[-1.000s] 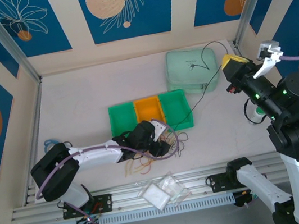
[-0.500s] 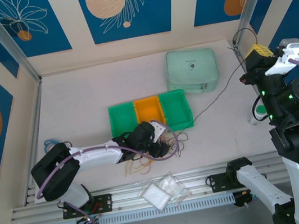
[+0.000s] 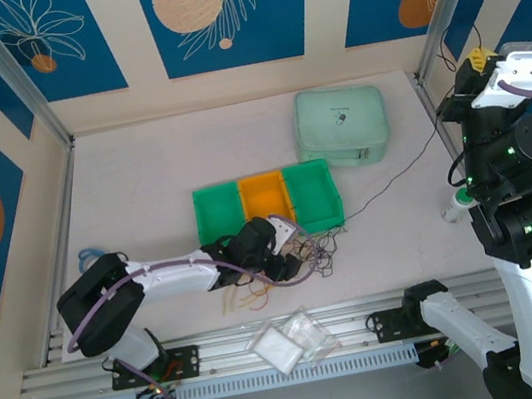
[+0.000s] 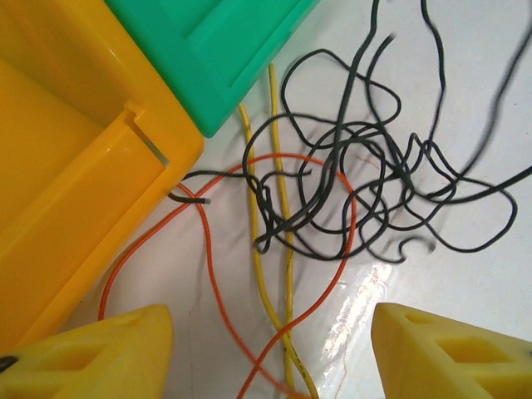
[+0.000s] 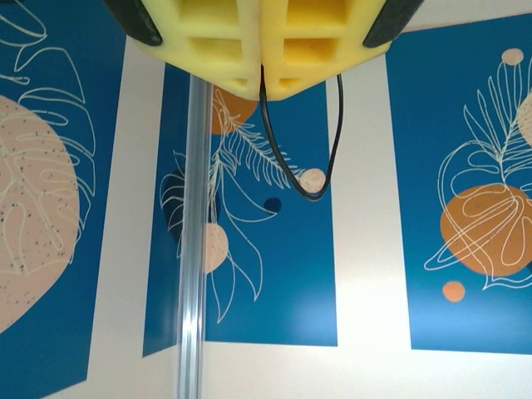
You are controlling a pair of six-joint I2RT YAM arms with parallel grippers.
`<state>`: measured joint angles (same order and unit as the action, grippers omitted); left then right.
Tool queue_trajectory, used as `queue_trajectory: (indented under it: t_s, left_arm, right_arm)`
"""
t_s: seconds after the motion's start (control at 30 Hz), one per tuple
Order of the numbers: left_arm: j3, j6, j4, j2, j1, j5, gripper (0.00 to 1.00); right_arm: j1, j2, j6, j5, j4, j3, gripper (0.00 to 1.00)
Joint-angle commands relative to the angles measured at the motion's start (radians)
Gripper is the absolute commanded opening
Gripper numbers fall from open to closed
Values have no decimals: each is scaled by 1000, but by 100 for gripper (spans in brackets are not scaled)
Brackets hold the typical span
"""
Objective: Untangle the cables
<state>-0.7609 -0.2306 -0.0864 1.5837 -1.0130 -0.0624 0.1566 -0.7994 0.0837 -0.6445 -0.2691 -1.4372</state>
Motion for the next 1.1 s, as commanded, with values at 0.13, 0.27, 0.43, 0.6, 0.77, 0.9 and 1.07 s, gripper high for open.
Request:
queue_trajectory:
  t_s: [0.13,0.27,0.43,0.6,0.77,0.9,1.07]
  left_arm:
    - [-44,-21,13,-44,-3,-44,65]
    - [-112,5,41,-86,-6,-71,65]
    - [-208,40,51,-58,-5,-138,52]
    - [-298,50,14,52,-9,-177,51]
    - [-396,37,-32,203,-21,-254,52]
    - [-461,30,-31,314,-27,-302,46]
    - [-473,36,8,370,-26,-301,19]
  right_arm:
    - [-3,4,-132,135,-130,-75,0]
    - [-3,-9,-234,257,-282,-118,0]
    - [-3,-69,-299,392,-454,-206,0]
    - [-2,-108,-345,526,-529,-277,0]
    - [-3,-132,-361,604,-536,-343,0]
    - [-2,-144,-354,595,-538,-359,0]
    - [-3,-143,-322,528,-528,-364,0]
